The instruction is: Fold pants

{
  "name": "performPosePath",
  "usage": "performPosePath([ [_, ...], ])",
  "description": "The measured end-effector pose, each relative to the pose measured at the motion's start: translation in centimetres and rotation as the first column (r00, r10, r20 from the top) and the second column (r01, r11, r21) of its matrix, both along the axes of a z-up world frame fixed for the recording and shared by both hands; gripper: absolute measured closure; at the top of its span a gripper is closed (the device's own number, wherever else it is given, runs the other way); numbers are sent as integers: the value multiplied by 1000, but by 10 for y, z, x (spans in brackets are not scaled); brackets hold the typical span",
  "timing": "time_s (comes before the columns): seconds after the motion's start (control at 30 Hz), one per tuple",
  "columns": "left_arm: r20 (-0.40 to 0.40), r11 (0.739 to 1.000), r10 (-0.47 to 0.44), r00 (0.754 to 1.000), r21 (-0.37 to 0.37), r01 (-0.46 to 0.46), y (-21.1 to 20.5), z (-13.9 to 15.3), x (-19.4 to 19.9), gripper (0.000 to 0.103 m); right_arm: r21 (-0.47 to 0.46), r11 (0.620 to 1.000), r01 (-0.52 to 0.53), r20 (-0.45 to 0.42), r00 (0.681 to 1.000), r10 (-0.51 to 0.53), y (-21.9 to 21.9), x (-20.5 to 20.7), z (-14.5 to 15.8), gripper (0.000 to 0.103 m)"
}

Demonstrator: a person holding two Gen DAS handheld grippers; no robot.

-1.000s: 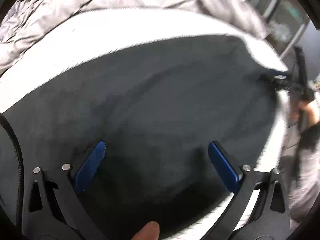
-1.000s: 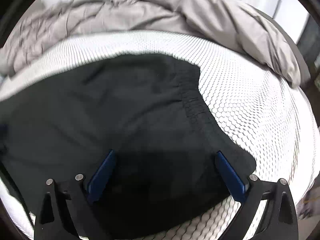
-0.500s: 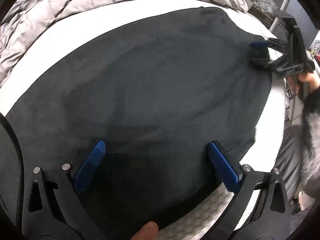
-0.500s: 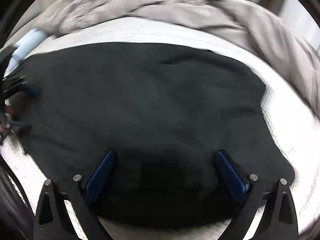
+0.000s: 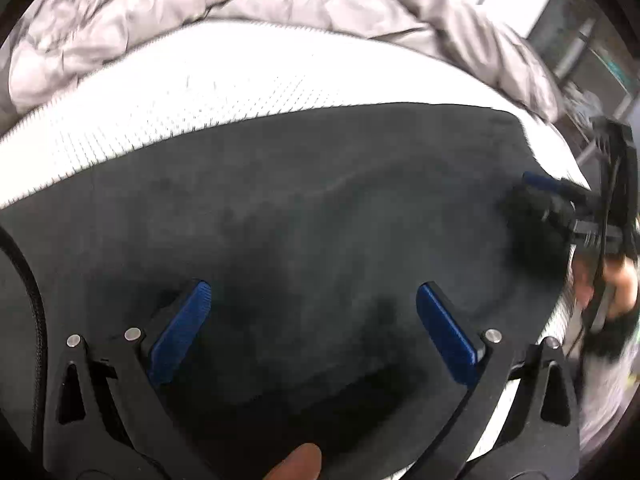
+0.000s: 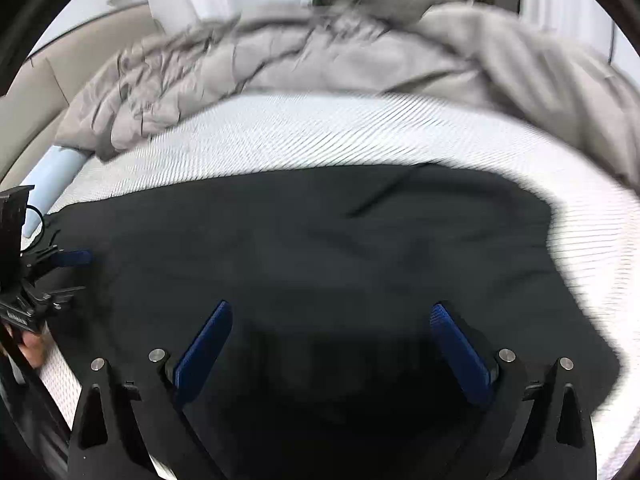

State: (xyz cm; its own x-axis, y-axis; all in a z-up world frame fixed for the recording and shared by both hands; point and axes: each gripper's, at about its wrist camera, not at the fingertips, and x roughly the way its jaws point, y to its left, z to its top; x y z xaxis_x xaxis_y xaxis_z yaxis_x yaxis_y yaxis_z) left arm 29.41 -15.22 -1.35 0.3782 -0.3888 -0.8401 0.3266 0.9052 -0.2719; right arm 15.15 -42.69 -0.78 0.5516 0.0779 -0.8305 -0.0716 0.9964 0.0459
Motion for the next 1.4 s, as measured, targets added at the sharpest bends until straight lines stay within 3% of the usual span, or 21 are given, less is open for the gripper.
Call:
performPosePath([
  [0.07,-2,997,-1,1000,72,1,-7,-7,8,1,-27,999,-47,-52,998,46,31,14,-15,2],
  [0.13,8,990,-2,1000,143,1,-8,-14,10,1,-114,989,-92,-74,994,84,47,21,-27,2],
  [0.2,8,986,6,1000,165,-7,-1,-14,11,1,-232,964,-129,-78,990,114,58,26,-33,2],
  [0.23,11,984,14,1000,179,-16,3,-15,12,1,-237,963,-128,-77,991,113,51,26,-31,2],
  [0.3,18,975,43,999,218,-46,16,-17,13,1,-231,970,-70,-77,996,54,24,22,-26,1],
  [0.37,22,970,74,997,231,-77,25,-19,13,0,-304,952,33,-43,998,-48,-7,13,-22,1],
  [0.4,20,969,83,996,233,-85,31,-19,11,0,-324,942,92,-26,994,-106,-27,10,-21,2],
  [0.47,17,969,82,996,232,-84,41,-19,10,0,-228,966,124,-10,991,-130,-55,-2,-14,3],
  [0.57,15,974,84,996,212,-85,42,-11,8,1,-306,934,184,18,982,-187,-64,-6,-9,2],
  [0.63,44,986,75,996,146,-81,34,4,7,1,-166,969,183,34,983,-180,-65,-6,3,2],
  [0.73,101,995,39,994,88,-48,13,25,18,1,-46,994,96,66,994,-92,-39,0,13,2],
  [0.83,105,992,5,994,123,-18,-13,19,33,1,-99,995,-5,34,999,8,6,27,6,2],
  [0.97,33,977,-23,999,212,16,-29,-22,50,0,-254,962,-100,-94,992,79,48,65,-29,2],
  [1.0,51,982,-24,998,188,14,-25,-23,47,0,-275,956,-106,-103,991,80,48,69,-34,2],
  [1.1,49,977,16,999,213,-27,-13,-20,50,0,-341,940,-2,-57,998,-18,22,64,-26,1],
  [1.17,38,977,66,997,201,-72,-4,-21,58,0,-428,893,142,-8,987,-161,-4,64,-27,1],
  [1.23,34,977,94,995,189,-99,-1,-19,64,0,-349,916,199,-10,976,-216,-23,65,-26,1],
  [1.4,84,991,63,994,111,-72,-17,-3,64,1,-261,958,120,44,993,-113,9,56,-1,1],
])
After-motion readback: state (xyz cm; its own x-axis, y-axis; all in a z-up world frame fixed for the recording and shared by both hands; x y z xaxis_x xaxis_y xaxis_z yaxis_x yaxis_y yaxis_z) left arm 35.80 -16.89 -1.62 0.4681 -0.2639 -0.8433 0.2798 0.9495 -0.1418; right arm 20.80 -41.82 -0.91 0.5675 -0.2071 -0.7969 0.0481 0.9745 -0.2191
